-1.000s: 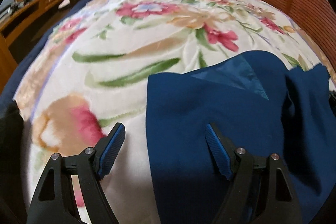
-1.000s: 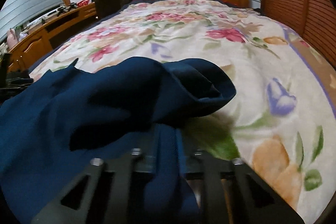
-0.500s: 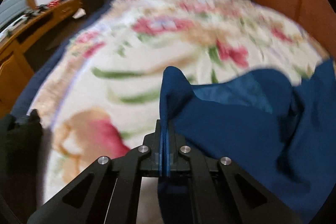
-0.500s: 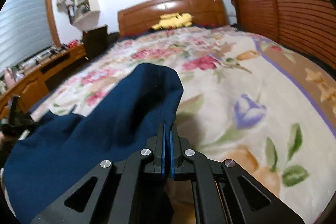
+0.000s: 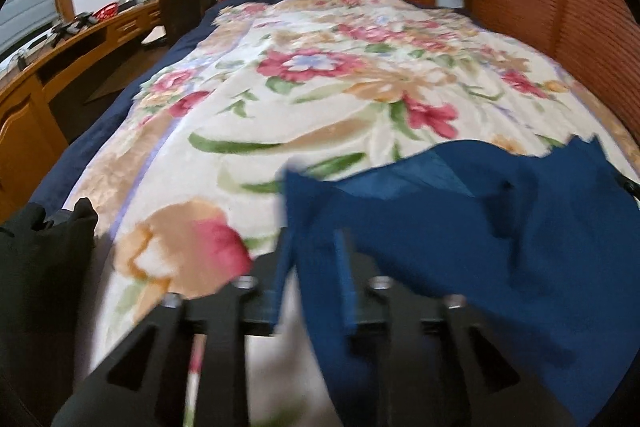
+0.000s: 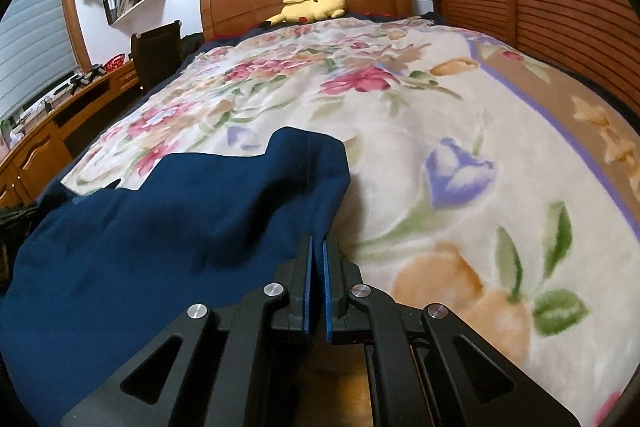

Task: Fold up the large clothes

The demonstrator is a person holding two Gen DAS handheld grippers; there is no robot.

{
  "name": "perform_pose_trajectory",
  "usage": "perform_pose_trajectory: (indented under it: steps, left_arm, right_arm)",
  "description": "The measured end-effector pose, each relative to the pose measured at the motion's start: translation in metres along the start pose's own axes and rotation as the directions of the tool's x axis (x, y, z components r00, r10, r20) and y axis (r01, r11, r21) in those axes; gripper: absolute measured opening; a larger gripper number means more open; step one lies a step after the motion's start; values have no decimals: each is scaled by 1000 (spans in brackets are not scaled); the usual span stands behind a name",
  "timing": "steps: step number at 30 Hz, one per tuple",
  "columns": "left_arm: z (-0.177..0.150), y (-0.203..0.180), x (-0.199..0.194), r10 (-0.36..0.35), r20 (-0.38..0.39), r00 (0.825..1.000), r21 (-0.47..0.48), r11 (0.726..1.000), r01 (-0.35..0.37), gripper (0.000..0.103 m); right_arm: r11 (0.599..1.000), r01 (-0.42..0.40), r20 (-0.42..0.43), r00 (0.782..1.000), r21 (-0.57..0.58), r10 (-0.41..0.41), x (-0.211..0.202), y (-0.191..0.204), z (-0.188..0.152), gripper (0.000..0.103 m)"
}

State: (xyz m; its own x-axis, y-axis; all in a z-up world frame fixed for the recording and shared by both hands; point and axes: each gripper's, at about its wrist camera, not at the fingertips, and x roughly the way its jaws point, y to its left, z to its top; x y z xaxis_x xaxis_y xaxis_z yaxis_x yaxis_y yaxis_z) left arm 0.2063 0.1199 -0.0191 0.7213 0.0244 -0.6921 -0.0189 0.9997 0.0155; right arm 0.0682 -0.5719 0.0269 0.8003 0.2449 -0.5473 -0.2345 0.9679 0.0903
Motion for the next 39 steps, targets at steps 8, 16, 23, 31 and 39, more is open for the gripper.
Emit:
perform_pose_trajectory:
  steps: [8,16,23,31,39]
  left_arm:
    - [-40,-19,-63,-126,46,991,73,990,123,80]
    - [-78,-32,-118,-188,79,979,83,980,181,80]
    - [-104,-38,-145,-187,96,978,88,980,179,80]
    - [-125,-35,-160,-177,104,979,76,983,169,80]
    - [-138,-37,-167,-165,108,980,87,984,156,80]
  right_arm:
    - [995,90,56,995,-32,-88,-15,13,-6,17]
    - [991,131,85,988,-41,-127,-70,20,-4,69]
    - [960,232,116,970,-155,-215,-135,63,-18,71]
    - [960,129,130,987,-250,-98,-174,120,-35,71]
    - [945,-38,32,998,-324,51,-163,178,-75,71]
